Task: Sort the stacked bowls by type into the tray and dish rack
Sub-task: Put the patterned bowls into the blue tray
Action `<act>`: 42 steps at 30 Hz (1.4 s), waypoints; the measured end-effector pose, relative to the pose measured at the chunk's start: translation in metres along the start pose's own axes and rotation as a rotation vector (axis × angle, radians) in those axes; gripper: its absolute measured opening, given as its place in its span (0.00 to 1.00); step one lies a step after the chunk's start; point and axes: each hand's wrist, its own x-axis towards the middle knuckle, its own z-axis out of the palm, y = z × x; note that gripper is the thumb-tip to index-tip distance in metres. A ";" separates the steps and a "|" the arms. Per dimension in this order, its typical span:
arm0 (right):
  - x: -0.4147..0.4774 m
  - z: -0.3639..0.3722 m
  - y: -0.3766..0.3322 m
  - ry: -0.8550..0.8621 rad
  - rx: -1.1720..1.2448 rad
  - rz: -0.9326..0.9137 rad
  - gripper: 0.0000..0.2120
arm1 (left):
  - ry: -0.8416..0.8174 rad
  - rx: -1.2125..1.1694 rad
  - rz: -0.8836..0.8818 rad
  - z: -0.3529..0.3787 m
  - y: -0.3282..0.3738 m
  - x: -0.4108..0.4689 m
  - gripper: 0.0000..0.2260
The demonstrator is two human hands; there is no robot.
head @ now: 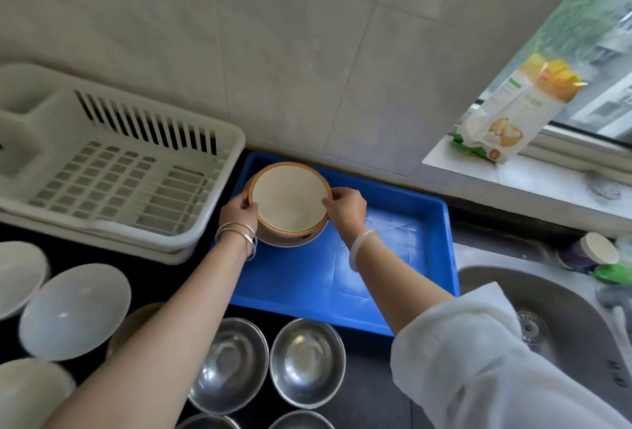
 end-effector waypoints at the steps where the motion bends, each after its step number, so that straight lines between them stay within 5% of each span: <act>1: 0.001 0.001 0.001 -0.002 -0.011 -0.001 0.08 | -0.005 0.007 -0.005 0.000 -0.002 0.002 0.17; 14: -0.010 0.009 0.012 -0.051 0.054 -0.081 0.12 | 0.008 0.014 0.011 -0.001 -0.016 0.010 0.17; 21: -0.029 -0.002 0.016 -0.099 0.207 -0.002 0.17 | -0.043 -0.186 -0.063 -0.011 -0.018 -0.013 0.20; 32: -0.133 -0.043 0.081 -0.261 0.314 -0.052 0.09 | -0.008 0.060 -0.053 -0.048 -0.075 -0.150 0.05; 39: -0.181 -0.047 0.150 -0.218 -0.065 -0.034 0.06 | -0.135 0.480 -0.053 -0.051 -0.127 -0.220 0.06; 42: -0.187 -0.044 0.161 -0.321 -0.086 0.056 0.14 | -0.238 0.496 -0.063 -0.044 -0.135 -0.236 0.12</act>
